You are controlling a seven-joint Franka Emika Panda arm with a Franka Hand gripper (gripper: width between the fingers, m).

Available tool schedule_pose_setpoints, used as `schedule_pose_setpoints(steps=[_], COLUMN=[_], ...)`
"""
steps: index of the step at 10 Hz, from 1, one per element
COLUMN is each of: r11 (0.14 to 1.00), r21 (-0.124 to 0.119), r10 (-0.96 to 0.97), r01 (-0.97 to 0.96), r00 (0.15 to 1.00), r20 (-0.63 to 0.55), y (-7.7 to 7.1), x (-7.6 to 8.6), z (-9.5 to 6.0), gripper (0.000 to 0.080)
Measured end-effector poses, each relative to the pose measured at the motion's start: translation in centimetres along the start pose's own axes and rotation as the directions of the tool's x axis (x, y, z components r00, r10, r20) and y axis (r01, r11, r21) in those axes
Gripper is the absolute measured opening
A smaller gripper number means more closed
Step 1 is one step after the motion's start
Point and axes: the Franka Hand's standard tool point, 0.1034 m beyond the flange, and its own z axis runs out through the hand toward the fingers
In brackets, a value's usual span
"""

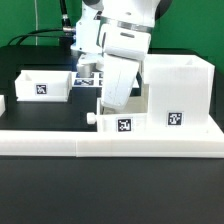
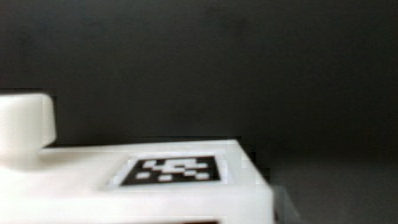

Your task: Assemble drawer

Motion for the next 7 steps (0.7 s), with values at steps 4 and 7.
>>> schedule_pose_setpoints(steps=[4, 7], r11=[1.000, 1.000], r21=[0.000, 0.013], r10=[-0.001, -0.018], r01=[0.001, 0.018], r00=[1.000, 1.000], r20=[0.000, 0.012], y=[0.0, -1.1], x=[0.0, -2.6], z=[0.0, 0.0], gripper=[0.0044, 0.0358])
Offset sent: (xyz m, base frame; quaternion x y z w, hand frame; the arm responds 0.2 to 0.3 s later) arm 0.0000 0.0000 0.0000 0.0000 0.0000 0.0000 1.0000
